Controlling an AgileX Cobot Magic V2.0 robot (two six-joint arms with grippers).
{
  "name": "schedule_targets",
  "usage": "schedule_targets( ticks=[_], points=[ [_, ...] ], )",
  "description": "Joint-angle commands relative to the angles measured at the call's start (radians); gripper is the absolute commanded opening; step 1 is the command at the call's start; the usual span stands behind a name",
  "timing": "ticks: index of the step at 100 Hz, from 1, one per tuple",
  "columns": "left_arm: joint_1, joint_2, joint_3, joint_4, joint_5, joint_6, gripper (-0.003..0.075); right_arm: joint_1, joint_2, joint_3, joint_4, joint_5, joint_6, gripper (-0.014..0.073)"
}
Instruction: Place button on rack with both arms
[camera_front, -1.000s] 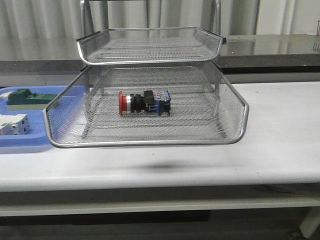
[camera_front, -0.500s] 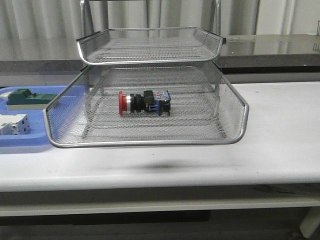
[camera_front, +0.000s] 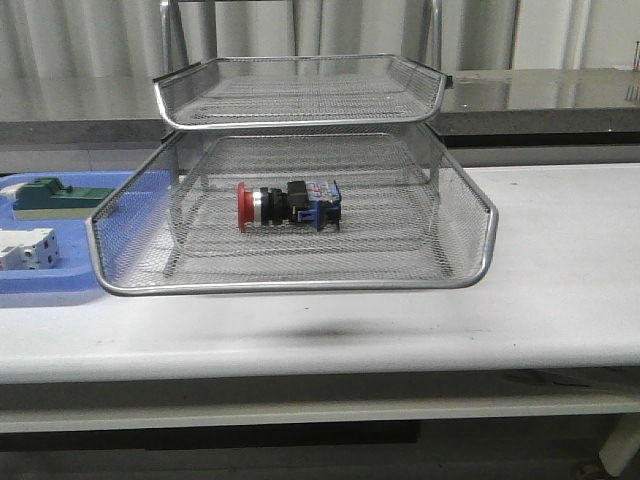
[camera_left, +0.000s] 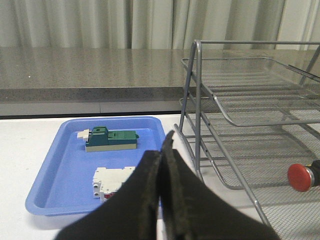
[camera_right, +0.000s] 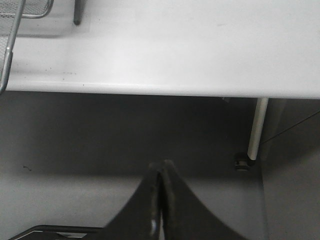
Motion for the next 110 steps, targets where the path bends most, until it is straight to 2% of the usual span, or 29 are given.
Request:
schedule_targets(
  ticks=[1, 26, 51, 69, 110],
  points=[
    [0.002, 0.009, -0.025, -0.019, -0.07, -0.009, -0.002, -0.002, 0.002, -0.035, 0.013, -0.093, -0.003, -0.0067],
    [0.002, 0.009, -0.025, -0.019, -0.07, -0.009, -0.002, -0.001, 0.089, -0.035, 0.221, -0.149, -0.036, -0.0065],
    [0.002, 0.009, -0.025, -0.019, -0.07, -0.009, -0.002, 0.002, 0.295, -0.036, 0.459, -0.154, -0.267, -0.0065],
    [0.002, 0.009, -0.025, -0.019, -0.07, -0.009, -0.002, 0.017, 0.427, -0.036, 0.563, -0.184, -0.378, -0.0065],
    [0.002, 0.009, -0.025, -0.019, -0.07, -0.009, -0.002, 0.335, 0.709, -0.036, 0.573, -0.421, -0.39, -0.0065]
  ],
)
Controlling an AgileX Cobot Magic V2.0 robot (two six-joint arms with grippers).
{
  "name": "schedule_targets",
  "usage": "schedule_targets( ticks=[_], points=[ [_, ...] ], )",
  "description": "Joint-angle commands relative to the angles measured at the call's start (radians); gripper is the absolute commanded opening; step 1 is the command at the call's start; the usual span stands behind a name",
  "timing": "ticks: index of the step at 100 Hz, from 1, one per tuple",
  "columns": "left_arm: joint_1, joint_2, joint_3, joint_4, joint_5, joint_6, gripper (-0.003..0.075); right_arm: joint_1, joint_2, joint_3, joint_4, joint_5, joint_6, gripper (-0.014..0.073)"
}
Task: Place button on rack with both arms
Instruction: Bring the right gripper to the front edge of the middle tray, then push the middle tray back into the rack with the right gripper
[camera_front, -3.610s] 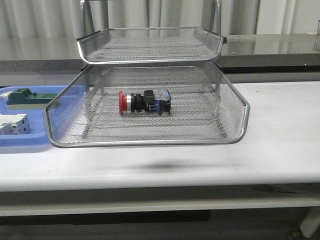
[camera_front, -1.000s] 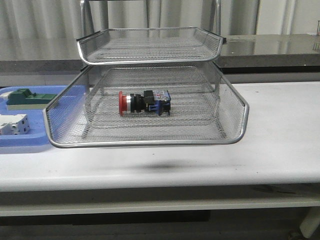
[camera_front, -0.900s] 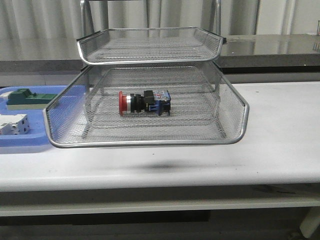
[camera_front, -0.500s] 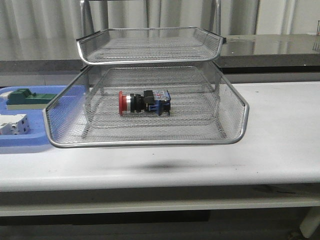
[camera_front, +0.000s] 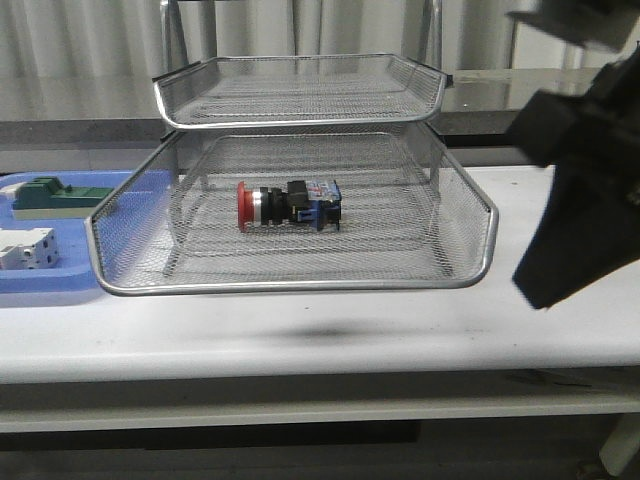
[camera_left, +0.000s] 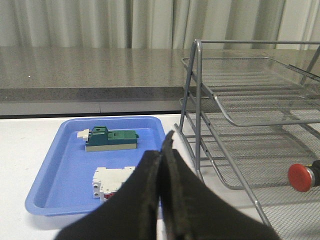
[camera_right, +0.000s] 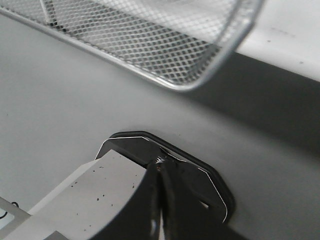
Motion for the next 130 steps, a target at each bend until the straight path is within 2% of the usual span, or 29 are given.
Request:
schedule_targets(
  ticks=[1, 19, 47, 92, 130],
  points=[
    [0.002, 0.009, -0.025, -0.019, -0.07, -0.008, -0.002, 0.058, 0.036, -0.029, 0.026, -0.092, -0.019, -0.0065],
    [0.002, 0.009, -0.025, -0.019, -0.07, -0.008, -0.002, 0.167, 0.131, -0.031, 0.018, -0.194, -0.019, -0.0065],
    [0.002, 0.009, -0.025, -0.019, -0.07, -0.008, -0.002, 0.25, 0.23, -0.105, -0.069, -0.265, -0.019, -0.0063],
    [0.002, 0.009, -0.025, -0.019, -0.07, -0.008, -0.002, 0.247, 0.355, -0.239, -0.223, -0.309, -0.019, -0.0063],
    [0.002, 0.009, -0.025, -0.019, -0.07, -0.008, -0.002, 0.178, 0.478, -0.386, -0.299, -0.323, -0.019, -0.0063]
  ],
)
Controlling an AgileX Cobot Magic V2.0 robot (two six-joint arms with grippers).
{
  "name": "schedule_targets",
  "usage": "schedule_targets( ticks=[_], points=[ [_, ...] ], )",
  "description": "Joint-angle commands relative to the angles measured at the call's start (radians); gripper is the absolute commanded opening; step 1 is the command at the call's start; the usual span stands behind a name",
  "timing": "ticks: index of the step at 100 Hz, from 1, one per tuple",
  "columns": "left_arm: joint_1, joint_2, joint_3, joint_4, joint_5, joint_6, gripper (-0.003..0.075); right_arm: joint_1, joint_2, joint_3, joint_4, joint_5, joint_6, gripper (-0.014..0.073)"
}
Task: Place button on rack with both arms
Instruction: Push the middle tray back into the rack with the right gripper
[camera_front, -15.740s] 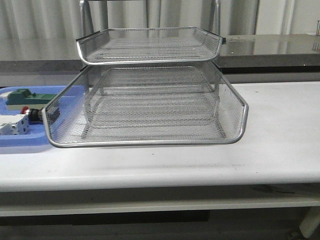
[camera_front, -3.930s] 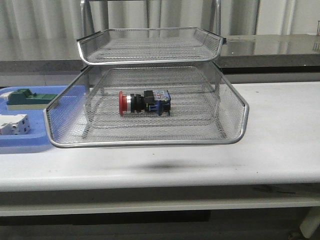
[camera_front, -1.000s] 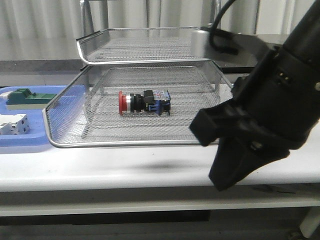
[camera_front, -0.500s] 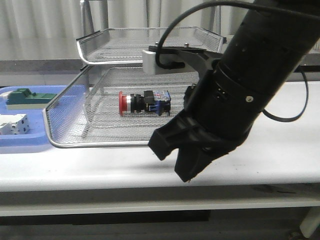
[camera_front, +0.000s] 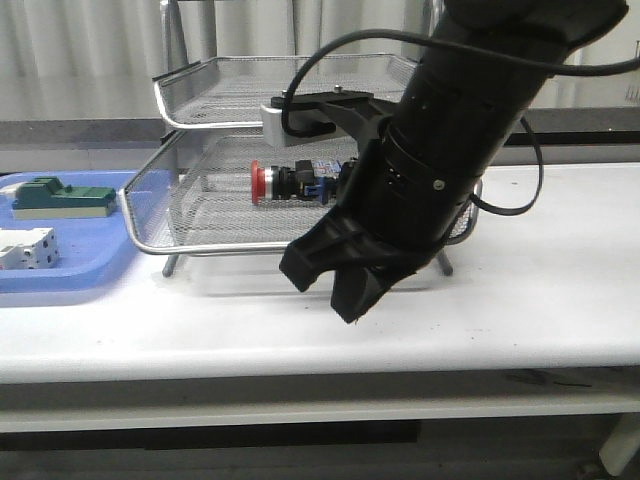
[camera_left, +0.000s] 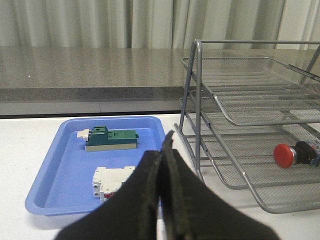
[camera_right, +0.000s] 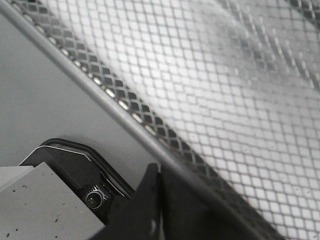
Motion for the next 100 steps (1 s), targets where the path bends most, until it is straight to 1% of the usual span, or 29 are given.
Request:
schedule_targets(
  ticks=[1, 29, 49, 58, 84, 100],
  points=[
    [0.002, 0.009, -0.025, -0.019, -0.07, -0.008, -0.002, -0.034, -0.011, -0.072, -0.042, -0.084, -0.009, -0.0063],
    [0.002, 0.009, -0.025, -0.019, -0.07, -0.008, -0.002, -0.117, 0.062, -0.187, -0.07, -0.094, -0.009, -0.0063],
    [0.002, 0.009, -0.025, -0.019, -0.07, -0.008, -0.002, -0.146, 0.064, -0.195, -0.076, -0.172, -0.009, -0.0063],
    [0.002, 0.009, -0.025, -0.019, -0.07, -0.008, -0.002, -0.152, 0.064, -0.195, -0.076, -0.174, -0.009, -0.0063],
    [0.002, 0.009, -0.025, -0.019, -0.07, -0.008, -0.002, -0.151, 0.056, -0.195, -0.064, -0.041, 0.0, -0.0063],
    [0.002, 0.009, -0.025, -0.019, -0.07, -0.008, -0.002, -0.151, 0.003, -0.195, -0.057, 0.028, 0.007, -0.0063]
  ],
)
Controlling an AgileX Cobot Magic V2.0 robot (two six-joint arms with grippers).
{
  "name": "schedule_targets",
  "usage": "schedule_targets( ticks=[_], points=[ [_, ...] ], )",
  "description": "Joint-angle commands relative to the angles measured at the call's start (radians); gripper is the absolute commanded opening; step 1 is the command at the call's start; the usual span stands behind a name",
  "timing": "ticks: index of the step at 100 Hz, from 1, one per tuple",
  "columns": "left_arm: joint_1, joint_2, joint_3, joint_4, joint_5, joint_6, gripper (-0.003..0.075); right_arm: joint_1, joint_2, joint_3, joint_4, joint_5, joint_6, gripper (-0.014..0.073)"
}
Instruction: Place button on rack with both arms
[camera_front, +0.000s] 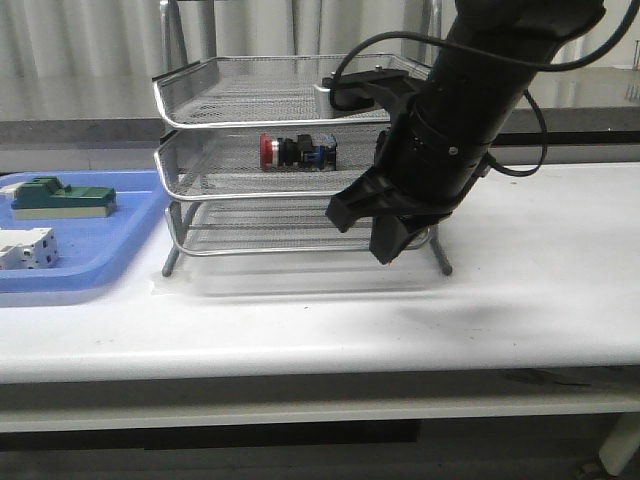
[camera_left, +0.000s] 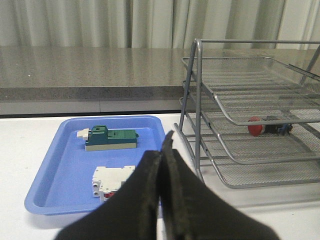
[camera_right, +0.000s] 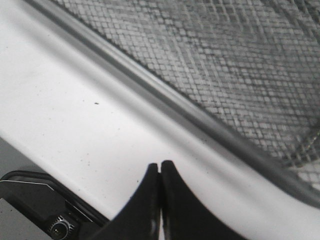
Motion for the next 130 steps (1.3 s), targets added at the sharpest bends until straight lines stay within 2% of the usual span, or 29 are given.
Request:
schedule_targets(
  ticks=[1, 26, 45, 70, 90, 130],
  points=[
    [0.002, 0.009, -0.026, -0.019, -0.07, -0.008, -0.002, -0.005, -0.097, -0.035, 0.006, 0.006, 0.009, -0.0063],
    [0.002, 0.009, -0.026, -0.019, -0.07, -0.008, -0.002, -0.022, -0.247, -0.005, 0.006, 0.039, 0.014, -0.0063],
    [0.002, 0.009, -0.026, -0.019, -0.07, -0.008, -0.002, -0.099, -0.4, 0.087, 0.006, 0.034, 0.019, -0.0063],
    [0.002, 0.009, -0.026, -0.019, -0.07, -0.008, -0.002, -0.258, -0.643, 0.267, 0.006, -0.008, 0.028, -0.0063],
    [0.002, 0.009, -0.026, -0.019, -0.07, -0.008, -0.002, -0.356, -0.866, 0.439, 0.006, -0.096, 0.06, -0.0063],
    [0.002, 0.009, -0.026, -0.019, -0.07, -0.008, -0.002, -0.405, -1.285, 0.692, 0.006, -0.127, 0.063, -0.0063]
  ],
)
